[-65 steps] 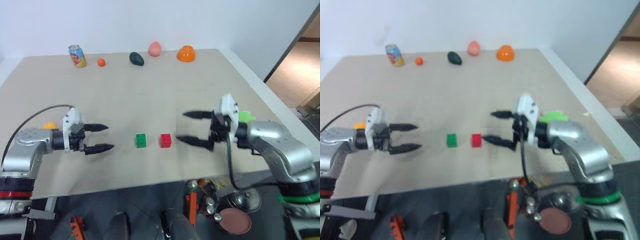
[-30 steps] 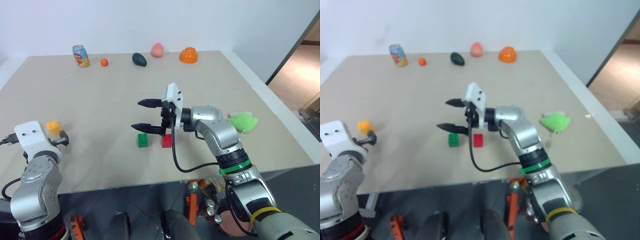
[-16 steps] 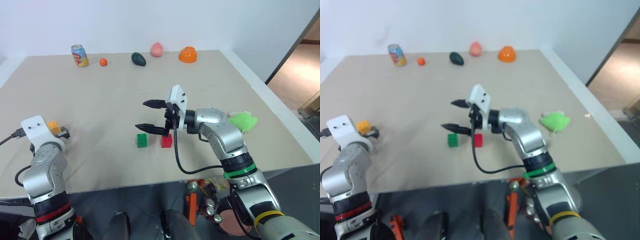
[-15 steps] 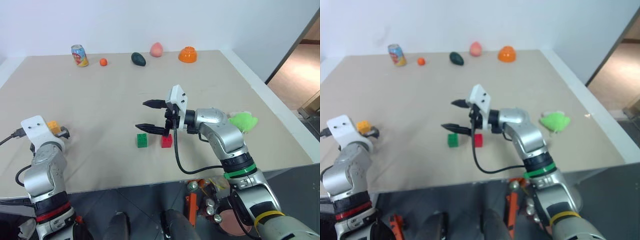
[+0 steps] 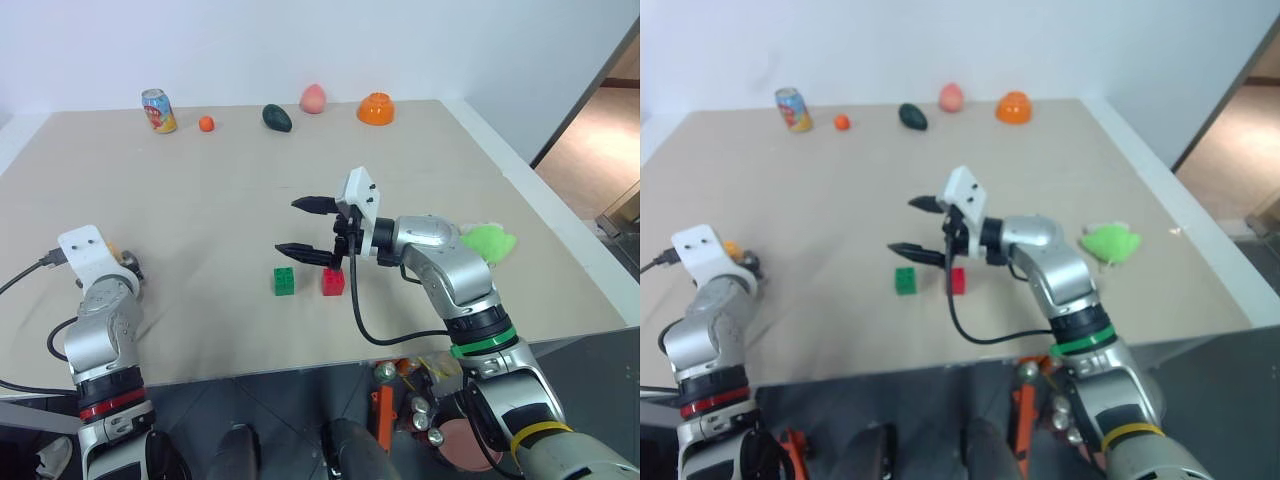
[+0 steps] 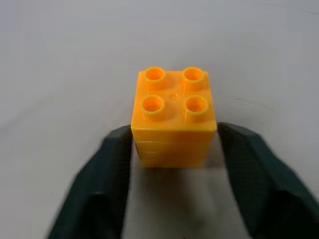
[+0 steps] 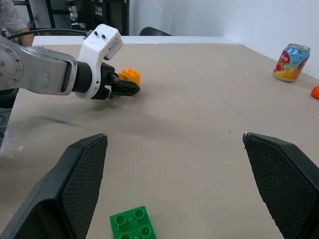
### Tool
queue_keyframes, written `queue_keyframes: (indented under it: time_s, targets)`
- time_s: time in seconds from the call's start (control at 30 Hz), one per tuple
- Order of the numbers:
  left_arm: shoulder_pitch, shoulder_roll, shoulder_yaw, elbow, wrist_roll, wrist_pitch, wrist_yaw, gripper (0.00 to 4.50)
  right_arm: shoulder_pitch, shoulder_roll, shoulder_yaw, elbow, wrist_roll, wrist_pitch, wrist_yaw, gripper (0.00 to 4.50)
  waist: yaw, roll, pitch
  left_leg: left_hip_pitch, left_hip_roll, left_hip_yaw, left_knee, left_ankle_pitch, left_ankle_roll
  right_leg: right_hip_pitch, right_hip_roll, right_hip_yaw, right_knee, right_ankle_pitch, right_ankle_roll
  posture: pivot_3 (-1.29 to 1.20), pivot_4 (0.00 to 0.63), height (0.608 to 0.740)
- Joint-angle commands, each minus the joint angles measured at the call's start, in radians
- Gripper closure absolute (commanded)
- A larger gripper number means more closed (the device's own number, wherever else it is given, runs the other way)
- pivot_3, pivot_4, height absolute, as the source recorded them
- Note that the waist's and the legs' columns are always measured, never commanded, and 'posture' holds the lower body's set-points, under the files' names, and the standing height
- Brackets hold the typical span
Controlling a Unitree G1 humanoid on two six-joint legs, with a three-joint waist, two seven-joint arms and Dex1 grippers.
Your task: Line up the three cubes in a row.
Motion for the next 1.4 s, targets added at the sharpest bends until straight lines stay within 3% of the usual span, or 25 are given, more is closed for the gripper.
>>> queue_keyframes:
  time_s: [0.03, 0.27, 0.4, 0.57, 0.7, 0.93, 1.03, 1.2, 1.4]
  targets:
    - [-0.009, 0.014, 0.006, -0.012, -0.001, -0.031, 0.007, 3.21, -0.008, -0.009, -0.034, -0.037, 0.003, -0.009, -0.006, 0.00, 0.000, 0.000, 0.000, 0.000, 0.000, 0.000, 0.000, 0.000, 0.000, 0.000, 0.000, 0.000, 0.000, 0.000, 0.000, 0.00, 0.150, 0.738]
    - [-0.017, 0.022, -0.003, 0.007, 0.004, -0.037, 0.010, 3.21, -0.010, -0.020, -0.038, -0.034, -0.001, -0.007, -0.005, 0.00, 0.000, 0.000, 0.000, 0.000, 0.000, 0.000, 0.000, 0.000, 0.000, 0.000, 0.000, 0.000, 0.000, 0.000, 0.000, 0.00, 0.150, 0.738]
    - [-0.061, 0.077, -0.063, 0.056, -0.004, -0.126, -0.099, 3.21, 0.010, -0.053, -0.063, -0.085, 0.016, 0.031, -0.016, 0.00, 0.001, 0.000, 0.000, 0.000, 0.000, 0.000, 0.000, 0.000, 0.000, 0.000, 0.000, 0.000, 0.000, -0.001, -0.002, 0.00, 0.150, 0.738]
    - [-0.122, 0.165, -0.213, 0.084, -0.079, -0.316, -0.484, 3.21, 0.145, -0.212, -0.157, -0.310, 0.148, 0.164, 0.063, 0.00, 0.014, -0.001, 0.000, -0.005, -0.002, 0.000, 0.000, 0.002, -0.004, -0.001, -0.003, -0.002, 0.000, -0.005, -0.001, 0.00, 0.150, 0.738]
    - [-0.084, 0.267, -0.238, 0.138, -0.174, -0.420, -0.813, 3.21, 0.285, -0.353, -0.260, -0.471, 0.267, 0.241, 0.122, 0.00, 0.006, -0.001, 0.000, -0.005, -0.003, 0.002, 0.000, -0.002, -0.010, -0.002, -0.005, 0.000, -0.002, -0.008, 0.002, 0.00, 0.150, 0.738]
    - [-0.032, 0.477, -0.416, 0.244, -0.219, -0.655, -1.508, 3.21, 0.435, -0.431, -0.380, -0.626, 0.351, 0.338, 0.018, 0.00, 0.000, -0.001, 0.000, 0.000, 0.000, 0.000, -0.009, -0.005, -0.009, -0.001, -0.001, -0.001, -0.001, -0.012, -0.001, 0.00, 0.150, 0.738]
    - [-0.083, 0.499, -0.469, 0.415, -0.170, -0.833, -1.662, 3.21, 0.471, -0.429, -0.391, -0.672, 0.360, 0.350, -0.038, 0.00, 0.001, 0.000, 0.001, 0.000, 0.000, 0.002, -0.009, -0.005, -0.009, -0.001, -0.002, -0.001, -0.001, -0.015, -0.006, 0.00, 0.150, 0.738]
    - [-0.204, 0.461, -0.522, 0.630, -0.157, -0.937, -1.824, 3.21, 0.538, -0.436, -0.422, -0.746, 0.388, 0.376, -0.107, 0.00, 0.003, -0.001, 0.001, -0.002, 0.000, 0.001, -0.004, -0.005, -0.009, -0.001, -0.003, -0.001, -0.001, -0.015, -0.005, 0.00, 0.150, 0.738]
    - [-0.338, 0.408, -0.619, 0.868, -0.098, -1.037, -1.865, 3.21, 0.599, -0.448, -0.472, -0.805, 0.431, 0.403, -0.168, 0.00, 0.004, -0.001, 0.001, -0.004, 0.000, 0.001, -0.002, -0.005, -0.009, -0.001, -0.003, -0.001, -0.001, -0.014, -0.003, 0.00, 0.150, 0.738]
